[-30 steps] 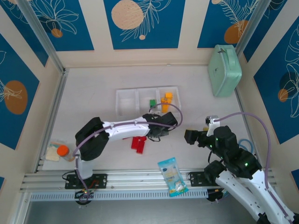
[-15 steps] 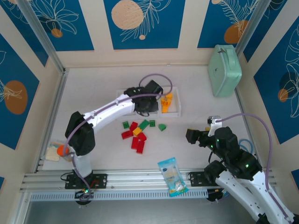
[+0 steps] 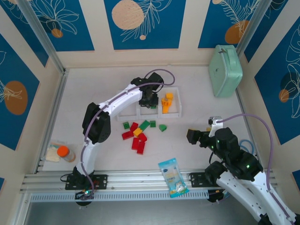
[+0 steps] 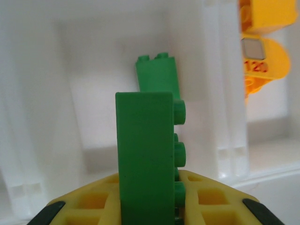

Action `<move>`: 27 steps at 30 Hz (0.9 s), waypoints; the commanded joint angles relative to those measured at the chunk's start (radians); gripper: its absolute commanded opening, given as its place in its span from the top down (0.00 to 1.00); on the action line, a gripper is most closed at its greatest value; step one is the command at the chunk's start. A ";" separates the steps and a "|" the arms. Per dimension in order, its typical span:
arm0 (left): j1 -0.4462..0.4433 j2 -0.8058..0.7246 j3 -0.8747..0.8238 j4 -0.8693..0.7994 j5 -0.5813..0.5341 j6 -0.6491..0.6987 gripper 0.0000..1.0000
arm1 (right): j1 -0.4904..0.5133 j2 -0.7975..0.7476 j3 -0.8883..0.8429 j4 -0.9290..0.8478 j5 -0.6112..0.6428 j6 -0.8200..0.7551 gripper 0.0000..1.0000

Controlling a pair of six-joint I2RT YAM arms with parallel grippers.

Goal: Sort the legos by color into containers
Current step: Place the lego in the container.

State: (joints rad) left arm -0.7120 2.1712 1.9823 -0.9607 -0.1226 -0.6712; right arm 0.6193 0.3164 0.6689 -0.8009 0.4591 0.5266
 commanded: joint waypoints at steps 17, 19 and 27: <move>0.059 0.092 0.024 0.009 0.032 -0.003 0.63 | 0.342 -0.092 0.004 -0.138 0.348 0.181 0.01; 0.061 0.094 0.022 0.014 0.044 -0.001 0.61 | 0.379 -0.109 0.009 -0.162 0.379 0.204 0.01; 0.060 0.003 -0.046 0.072 0.065 0.015 0.39 | 0.510 -0.189 0.008 -0.238 0.493 0.289 0.01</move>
State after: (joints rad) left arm -0.6655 2.2402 1.9717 -0.8993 -0.0750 -0.6720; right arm 1.0962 0.1463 0.6689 -0.9989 0.8646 0.7567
